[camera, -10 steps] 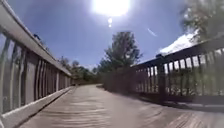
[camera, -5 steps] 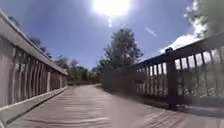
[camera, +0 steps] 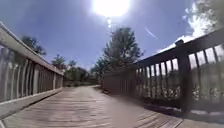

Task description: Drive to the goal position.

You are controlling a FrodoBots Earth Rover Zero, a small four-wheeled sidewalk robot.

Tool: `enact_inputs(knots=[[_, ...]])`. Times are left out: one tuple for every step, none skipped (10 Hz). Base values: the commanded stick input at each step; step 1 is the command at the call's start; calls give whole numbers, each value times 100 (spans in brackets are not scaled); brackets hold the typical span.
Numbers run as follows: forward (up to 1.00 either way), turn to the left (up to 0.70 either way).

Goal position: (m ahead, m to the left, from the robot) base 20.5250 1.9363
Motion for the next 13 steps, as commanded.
enact_inputs(knots=[[85,20],[85,34],[85,34],[85,34],[85,27],[85,6],[85,0],[85,0],[85,0],[85,30],[85,34],[85,34],[85,34]])
